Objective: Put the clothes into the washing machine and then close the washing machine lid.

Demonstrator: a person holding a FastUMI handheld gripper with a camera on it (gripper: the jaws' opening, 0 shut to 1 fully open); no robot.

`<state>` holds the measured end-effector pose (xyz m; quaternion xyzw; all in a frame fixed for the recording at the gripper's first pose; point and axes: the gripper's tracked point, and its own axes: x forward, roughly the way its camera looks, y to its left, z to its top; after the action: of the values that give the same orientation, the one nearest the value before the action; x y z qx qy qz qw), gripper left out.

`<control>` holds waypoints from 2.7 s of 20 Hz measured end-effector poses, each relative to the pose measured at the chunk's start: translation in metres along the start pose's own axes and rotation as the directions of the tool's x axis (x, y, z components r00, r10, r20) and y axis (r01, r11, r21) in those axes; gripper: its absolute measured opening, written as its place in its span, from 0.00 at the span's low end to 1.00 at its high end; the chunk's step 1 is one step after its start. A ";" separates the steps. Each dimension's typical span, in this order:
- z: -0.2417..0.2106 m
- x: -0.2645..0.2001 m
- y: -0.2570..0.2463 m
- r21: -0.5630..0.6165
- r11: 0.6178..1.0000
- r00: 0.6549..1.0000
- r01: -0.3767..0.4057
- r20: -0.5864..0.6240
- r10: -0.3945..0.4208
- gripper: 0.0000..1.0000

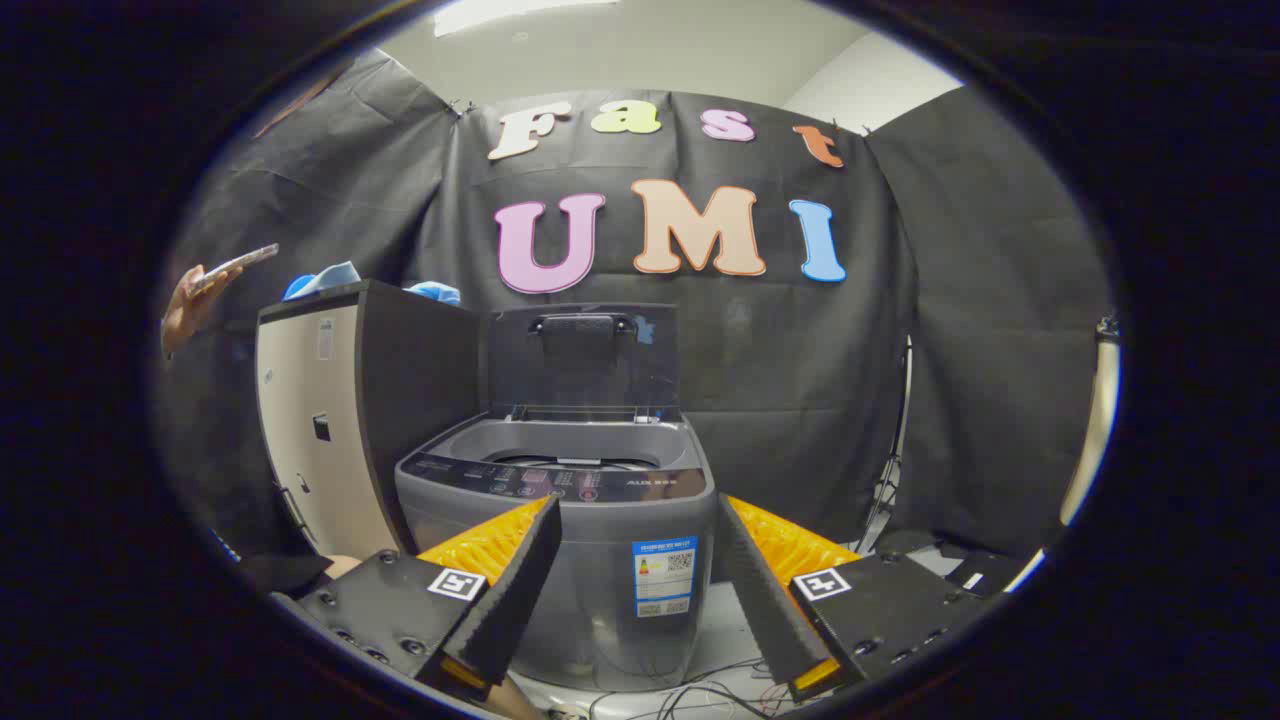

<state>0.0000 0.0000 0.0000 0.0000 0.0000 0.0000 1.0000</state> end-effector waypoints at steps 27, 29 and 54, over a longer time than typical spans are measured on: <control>0.001 0.001 0.000 0.000 1.000 1.000 0.001 -0.001 -0.001 0.96; 0.001 0.002 -0.001 0.000 1.000 1.000 0.013 -0.004 -0.013 0.96; 0.317 0.183 0.360 0.043 0.870 0.870 -0.490 -0.036 0.492 0.97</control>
<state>0.1826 0.3602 0.3169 0.0165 0.0227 0.2540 0.9668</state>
